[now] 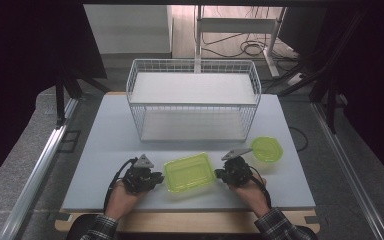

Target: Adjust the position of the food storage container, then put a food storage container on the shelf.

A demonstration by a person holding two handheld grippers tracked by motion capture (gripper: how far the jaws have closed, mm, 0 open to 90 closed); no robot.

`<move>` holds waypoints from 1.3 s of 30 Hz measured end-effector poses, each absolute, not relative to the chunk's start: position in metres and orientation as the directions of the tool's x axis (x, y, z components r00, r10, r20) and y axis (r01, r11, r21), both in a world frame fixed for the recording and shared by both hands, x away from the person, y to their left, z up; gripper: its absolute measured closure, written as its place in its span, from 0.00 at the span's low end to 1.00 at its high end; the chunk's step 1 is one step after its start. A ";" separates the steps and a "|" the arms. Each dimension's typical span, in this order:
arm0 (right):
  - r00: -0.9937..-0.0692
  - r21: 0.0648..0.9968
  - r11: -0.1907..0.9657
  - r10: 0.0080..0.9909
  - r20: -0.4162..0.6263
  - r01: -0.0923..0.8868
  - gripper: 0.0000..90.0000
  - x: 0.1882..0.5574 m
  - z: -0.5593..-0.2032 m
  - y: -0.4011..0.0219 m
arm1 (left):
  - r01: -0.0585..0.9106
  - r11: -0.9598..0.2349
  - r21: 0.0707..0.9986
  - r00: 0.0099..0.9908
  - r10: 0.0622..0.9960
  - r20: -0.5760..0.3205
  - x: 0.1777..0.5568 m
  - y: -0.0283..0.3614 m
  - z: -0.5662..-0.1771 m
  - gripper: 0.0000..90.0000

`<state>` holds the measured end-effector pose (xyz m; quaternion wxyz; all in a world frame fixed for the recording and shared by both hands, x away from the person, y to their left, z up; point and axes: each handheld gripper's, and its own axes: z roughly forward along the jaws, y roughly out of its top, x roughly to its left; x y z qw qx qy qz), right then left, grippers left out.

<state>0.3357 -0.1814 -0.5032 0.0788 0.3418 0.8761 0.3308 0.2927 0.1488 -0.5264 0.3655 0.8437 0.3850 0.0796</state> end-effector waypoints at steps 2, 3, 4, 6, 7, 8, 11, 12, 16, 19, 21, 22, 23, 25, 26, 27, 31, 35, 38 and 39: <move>-0.755 0.642 0.546 0.650 0.081 0.539 0.96 0.335 -0.501 -0.184 | 0.584 -0.434 0.686 0.681 0.722 -0.124 0.286 0.151 -0.525 0.81; -0.754 0.648 0.543 0.653 0.075 0.534 0.95 0.334 -0.499 -0.188 | 0.581 -0.432 0.690 0.679 0.725 -0.118 0.284 0.152 -0.524 0.78; -0.755 0.662 0.534 0.651 0.075 0.526 0.92 0.332 -0.496 -0.192 | 0.575 -0.432 0.695 0.678 0.727 -0.109 0.281 0.153 -0.523 0.69; -0.756 0.675 0.526 0.651 0.071 0.517 0.88 0.330 -0.494 -0.197 | 0.559 -0.434 0.707 0.678 0.730 -0.088 0.276 0.155 -0.521 0.59; -0.757 0.681 0.522 0.649 0.072 0.513 0.86 0.329 -0.493 -0.199 | 0.555 -0.431 0.712 0.676 0.732 -0.083 0.274 0.156 -0.520 0.53; -0.757 0.681 0.522 0.649 0.072 0.513 0.86 0.329 -0.493 -0.199 | 0.551 -0.428 0.717 0.672 0.737 -0.076 0.272 0.157 -0.520 0.53; -0.763 0.694 0.516 0.642 0.073 0.501 0.74 0.324 -0.490 -0.205 | 0.548 -0.418 0.724 0.655 0.753 -0.061 0.267 0.159 -0.519 0.34; -0.769 0.701 0.512 0.634 0.082 0.496 0.63 0.322 -0.488 -0.208 | 0.547 -0.415 0.727 0.647 0.761 -0.053 0.265 0.160 -0.519 0.21; -0.779 0.699 0.516 0.621 0.092 0.494 0.46 0.319 -0.492 -0.210 | 0.542 -0.408 0.735 0.638 0.769 -0.043 0.260 0.165 -0.519 0.09; -0.782 0.691 0.527 0.617 0.088 0.495 0.34 0.318 -0.496 -0.211 | 0.542 -0.399 0.739 0.630 0.775 -0.043 0.257 0.169 -0.520 0.04; -0.781 0.702 0.513 0.616 0.100 0.495 0.28 0.319 -0.497 -0.212 | 0.542 -0.398 0.740 0.631 0.775 -0.045 0.256 0.171 -0.522 0.03; -0.778 0.708 0.502 0.619 0.107 0.497 0.26 0.319 -0.497 -0.212 | 0.541 -0.396 0.742 0.633 0.772 -0.050 0.256 0.171 -0.523 0.02; -0.777 0.715 0.491 0.619 0.116 0.498 0.23 0.320 -0.497 -0.212 | 0.538 -0.394 0.745 0.638 0.768 -0.054 0.256 0.172 -0.524 0.01; -0.773 0.723 0.476 0.621 0.126 0.500 0.18 0.321 -0.497 -0.213 | 0.527 -0.389 0.755 0.642 0.764 -0.055 0.257 0.172 -0.524 0.01; -0.772 0.723 0.475 0.623 0.127 0.503 0.17 0.322 -0.498 -0.213 | 0.521 -0.389 0.760 0.646 0.762 -0.054 0.257 0.172 -0.525 0.00; -0.771 0.725 0.471 0.623 0.130 0.503 0.16 0.323 -0.498 -0.214 | 0.519 -0.389 0.761 0.649 0.759 -0.054 0.257 0.172 -0.525 0.00; -0.767 0.735 0.450 0.625 0.147 0.507 0.10 0.325 -0.499 -0.216 | 0.520 -0.395 0.757 0.650 0.758 -0.051 0.258 0.172 -0.527 0.00; -0.765 0.747 0.441 0.630 0.138 0.498 0.06 0.326 -0.497 -0.216 | 0.519 -0.412 0.749 0.655 0.755 -0.039 0.258 0.169 -0.529 0.00; -0.760 0.742 0.435 0.633 0.151 0.510 0.06 0.327 -0.498 -0.214 | 0.516 -0.429 0.741 0.660 0.751 -0.024 0.258 0.166 -0.530 0.00; -0.754 0.737 0.428 0.635 0.167 0.524 0.07 0.329 -0.498 -0.213 | 0.515 -0.432 0.740 0.661 0.750 -0.022 0.258 0.166 -0.530 0.00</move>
